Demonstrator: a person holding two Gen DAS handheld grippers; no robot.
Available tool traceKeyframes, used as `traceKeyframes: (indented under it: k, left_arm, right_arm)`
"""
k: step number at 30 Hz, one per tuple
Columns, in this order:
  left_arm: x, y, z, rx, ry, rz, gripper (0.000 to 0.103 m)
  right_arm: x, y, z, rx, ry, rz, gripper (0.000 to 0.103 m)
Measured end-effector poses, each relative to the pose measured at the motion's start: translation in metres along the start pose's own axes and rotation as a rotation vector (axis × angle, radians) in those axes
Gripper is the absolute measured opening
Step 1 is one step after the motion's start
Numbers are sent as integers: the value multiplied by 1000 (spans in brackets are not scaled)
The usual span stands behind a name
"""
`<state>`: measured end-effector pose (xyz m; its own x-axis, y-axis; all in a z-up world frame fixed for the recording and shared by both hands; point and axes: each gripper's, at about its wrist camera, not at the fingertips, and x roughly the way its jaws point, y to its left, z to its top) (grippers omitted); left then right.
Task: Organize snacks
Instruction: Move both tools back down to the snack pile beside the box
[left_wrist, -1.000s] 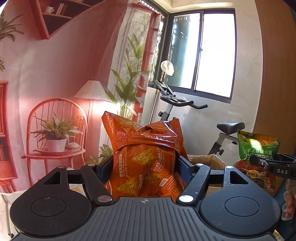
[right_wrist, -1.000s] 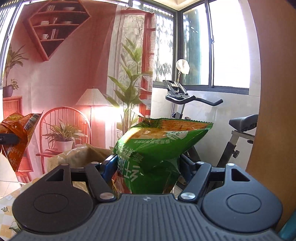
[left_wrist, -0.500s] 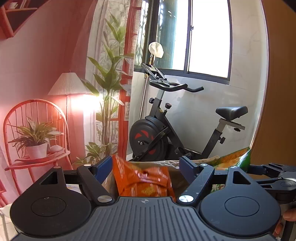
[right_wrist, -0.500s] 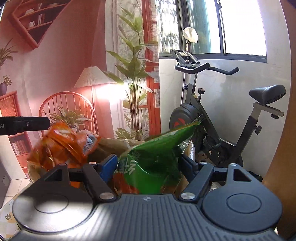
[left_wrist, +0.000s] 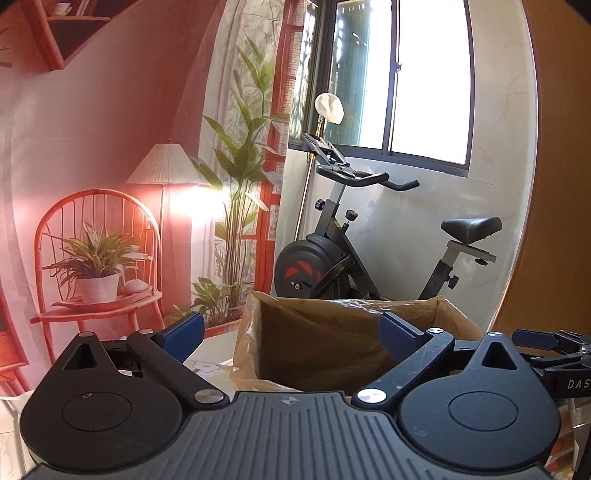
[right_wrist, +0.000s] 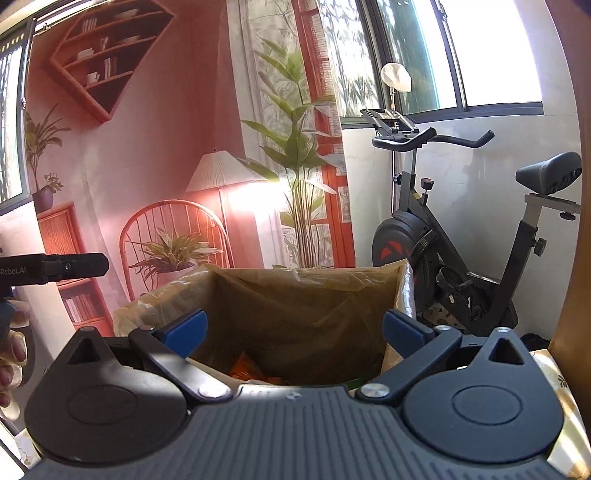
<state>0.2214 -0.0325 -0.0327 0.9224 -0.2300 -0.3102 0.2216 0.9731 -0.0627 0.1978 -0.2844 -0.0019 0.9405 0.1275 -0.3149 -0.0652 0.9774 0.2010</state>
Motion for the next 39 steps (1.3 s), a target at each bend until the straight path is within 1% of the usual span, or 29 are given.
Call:
traceKeyframes:
  k: [2,4,6,9,11,13,14,17,18,20,23,26,28,29,31,32,34,36,38,39]
  left_arm:
    - [-11,5,-2,14,2,17,103]
    - [-22,12,-6,26,9,45,103]
    - [-28,19,-8,7,22,71,103]
    - [-39,32,-17,-32,15,70,103]
    - [-40,39,-24,-57,39,85,103]
    - [-38,45,-33,-70,102,118,103]
    - [-37,49,-37,-92,130,125,103]
    - [-33,60,-47,-159,203,101,102]
    - [-30,61,-50,-161,221,104,102]
    - [-25,57,-54,-135,234,108,102]
    - [-14,48,-63,-119,263,87,102]
    - [-2,36,-76,-104,283,83,102]
    - [6,27,-87,-79,312,79,101]
    - [10,23,-94,-63,332,73,100]
    - [16,17,-107,-33,372,55,95]
    - [19,14,-116,-17,405,49,94]
    - [20,12,-130,-3,439,50,94]
    - [17,13,-137,-9,433,45,95]
    - [15,15,-141,-9,425,38,96]
    - [15,15,-141,-6,425,40,98]
  right_arm:
    - [-12,8,-9,-25,-52,-15,103]
    - [-24,14,-18,-12,-96,-16,103]
    - [-30,14,-24,24,-106,-16,103]
    - [-38,14,-35,66,-112,-13,103]
    - [-43,14,-44,75,-116,-28,103]
    - [-43,13,-55,70,-76,-52,103]
    - [-43,13,-59,64,-51,-62,103]
    - [-41,13,-72,53,24,-95,103]
    - [-40,13,-78,56,51,-113,103]
    - [-35,12,-86,61,96,-141,103]
    - [-24,10,-102,71,163,-180,103]
    - [-13,10,-117,83,212,-190,101]
    - [-6,12,-128,82,246,-204,101]
    - [-2,13,-134,82,272,-206,100]
    - [2,16,-146,79,313,-203,100]
    - [1,16,-150,80,321,-202,100]
    - [-1,16,-158,95,329,-186,100]
    - [-2,17,-162,98,336,-178,102]
    - [-2,17,-161,88,335,-188,103]
    - [-3,17,-162,87,335,-188,103]
